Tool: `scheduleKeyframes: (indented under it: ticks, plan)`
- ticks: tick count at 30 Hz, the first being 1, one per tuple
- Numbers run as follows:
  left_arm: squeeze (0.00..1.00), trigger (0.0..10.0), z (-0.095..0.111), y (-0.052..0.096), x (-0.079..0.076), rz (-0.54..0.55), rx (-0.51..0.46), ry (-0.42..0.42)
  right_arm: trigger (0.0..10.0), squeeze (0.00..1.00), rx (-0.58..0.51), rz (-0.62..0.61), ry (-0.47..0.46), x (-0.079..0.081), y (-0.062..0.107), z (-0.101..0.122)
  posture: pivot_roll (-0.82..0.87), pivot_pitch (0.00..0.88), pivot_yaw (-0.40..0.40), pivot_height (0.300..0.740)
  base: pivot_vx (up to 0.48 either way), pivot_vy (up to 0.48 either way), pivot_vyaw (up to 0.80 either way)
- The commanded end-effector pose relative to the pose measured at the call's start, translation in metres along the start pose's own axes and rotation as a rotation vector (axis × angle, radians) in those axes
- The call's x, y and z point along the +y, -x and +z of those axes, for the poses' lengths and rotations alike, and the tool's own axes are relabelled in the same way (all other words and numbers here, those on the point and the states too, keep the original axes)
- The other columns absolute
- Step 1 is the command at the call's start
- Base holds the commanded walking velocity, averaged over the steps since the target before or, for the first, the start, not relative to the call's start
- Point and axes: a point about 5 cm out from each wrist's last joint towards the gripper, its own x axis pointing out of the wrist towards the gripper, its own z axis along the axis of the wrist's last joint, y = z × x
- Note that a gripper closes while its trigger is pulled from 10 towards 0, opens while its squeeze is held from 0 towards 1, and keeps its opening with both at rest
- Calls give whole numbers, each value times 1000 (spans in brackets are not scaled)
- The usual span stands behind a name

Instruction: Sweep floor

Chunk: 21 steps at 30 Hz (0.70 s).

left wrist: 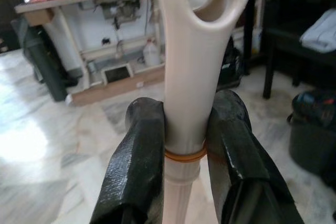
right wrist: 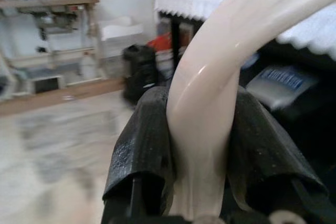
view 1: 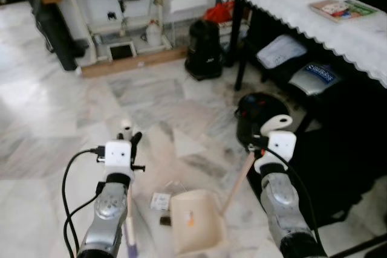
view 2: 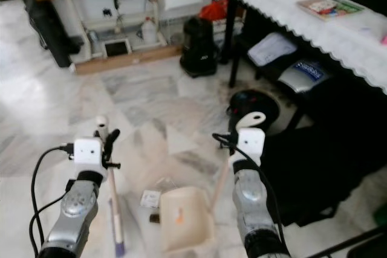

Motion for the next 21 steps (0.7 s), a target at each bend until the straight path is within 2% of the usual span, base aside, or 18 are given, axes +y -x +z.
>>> scheduleKeyframes:
  ticks: [1, 21]
  plan:
    - [0, 10000, 5, -1, 5, 10, -28, -5, 10000, 0, -53, 19, -9, 9, -5, 12, 70, 61, -13, 740, 0, 0, 0]
    - [0, 10000, 11, 2, 13, 47, -69, -25, 10000, 0, -21, -65, 35, -9, 5, 2, 63, 72, -11, 740, 0, 0, 0]
